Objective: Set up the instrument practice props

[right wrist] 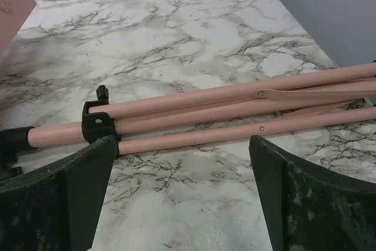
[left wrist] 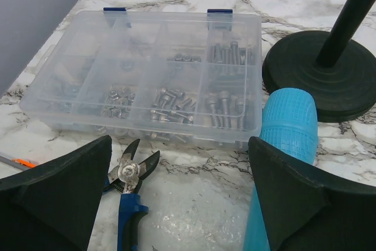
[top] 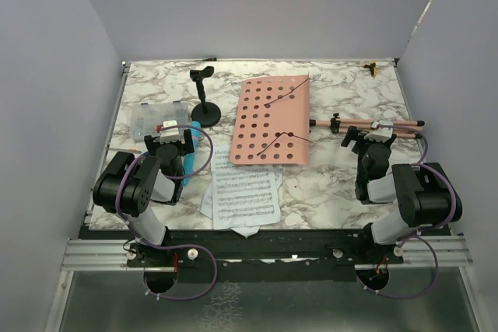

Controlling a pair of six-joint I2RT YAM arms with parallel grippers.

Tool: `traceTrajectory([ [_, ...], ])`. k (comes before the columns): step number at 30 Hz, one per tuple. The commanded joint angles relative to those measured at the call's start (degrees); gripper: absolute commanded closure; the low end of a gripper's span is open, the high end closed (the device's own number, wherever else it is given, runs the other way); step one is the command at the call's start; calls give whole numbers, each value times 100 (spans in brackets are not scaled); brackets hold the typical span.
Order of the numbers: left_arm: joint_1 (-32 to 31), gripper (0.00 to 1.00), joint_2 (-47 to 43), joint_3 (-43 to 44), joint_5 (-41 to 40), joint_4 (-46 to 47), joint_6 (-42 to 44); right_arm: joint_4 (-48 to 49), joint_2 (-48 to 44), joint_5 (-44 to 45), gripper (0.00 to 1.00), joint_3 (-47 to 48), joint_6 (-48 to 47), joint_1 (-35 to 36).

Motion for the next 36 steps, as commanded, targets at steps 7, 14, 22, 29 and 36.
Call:
traceTrajectory([
  [7, 7, 1, -158, 15, -136, 114, -84, 76, 39, -56, 0, 50, 4, -27],
  [14, -48, 1, -2404, 577, -468, -2937, -1354, -3772, -2365, 279, 0, 703, 1012, -22],
  [22, -14, 1, -4171, 1037, 735, -5415, -3269, -6932, -3363, -834, 0, 2031, 2007, -22],
  [29, -4, 1, -4623, 1259, 1134, -6839, -3991, -7686, -3671, -887, 0, 2156, 2187, -22],
  [36, -4, 1, -4636, 1387, 1171, -8109, -4626, -8388, -3655, -54, 0, 2347, 2459, -22],
])
